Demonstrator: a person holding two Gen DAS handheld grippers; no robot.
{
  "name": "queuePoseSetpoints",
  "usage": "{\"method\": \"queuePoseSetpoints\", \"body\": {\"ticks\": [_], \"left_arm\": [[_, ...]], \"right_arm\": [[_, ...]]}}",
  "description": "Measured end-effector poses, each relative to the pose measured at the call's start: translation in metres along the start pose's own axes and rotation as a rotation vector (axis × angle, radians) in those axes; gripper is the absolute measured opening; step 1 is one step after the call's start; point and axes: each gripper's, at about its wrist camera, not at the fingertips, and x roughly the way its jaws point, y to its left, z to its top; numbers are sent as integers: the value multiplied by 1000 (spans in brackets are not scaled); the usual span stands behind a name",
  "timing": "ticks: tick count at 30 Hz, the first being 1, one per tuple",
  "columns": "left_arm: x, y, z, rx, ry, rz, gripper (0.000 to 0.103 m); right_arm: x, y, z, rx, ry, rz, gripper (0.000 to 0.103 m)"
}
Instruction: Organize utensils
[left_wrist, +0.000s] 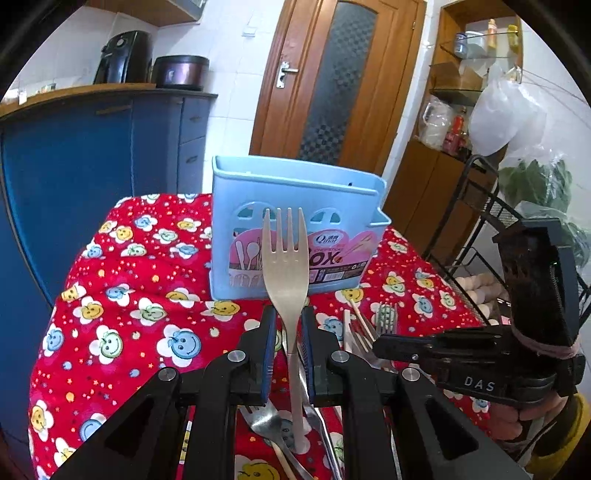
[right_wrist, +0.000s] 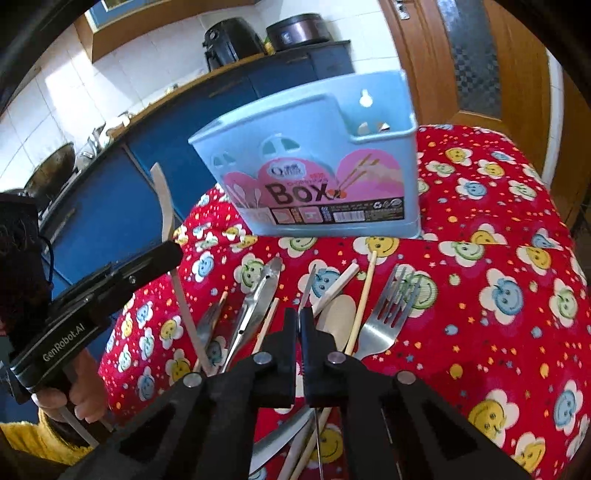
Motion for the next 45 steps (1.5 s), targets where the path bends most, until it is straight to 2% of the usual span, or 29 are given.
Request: {"method": "queuePoseSetpoints", "body": {"ticks": [13,23,32,45], "left_arm": [[-25,-7,7,18,-58,-40,13],[-35,-8,25,29,-99,-52,13],[-41,-7,61,61,-154,-7,13],[-51,-4,138,86,-265,46,12]], "right_arm": [[-54,0,1,99,-217,43,3],[-80,-3,20,109,-319,50,3],[-90,1,51,58,-368,42,3],[-106,6,113,3,-471,14,3]]}}
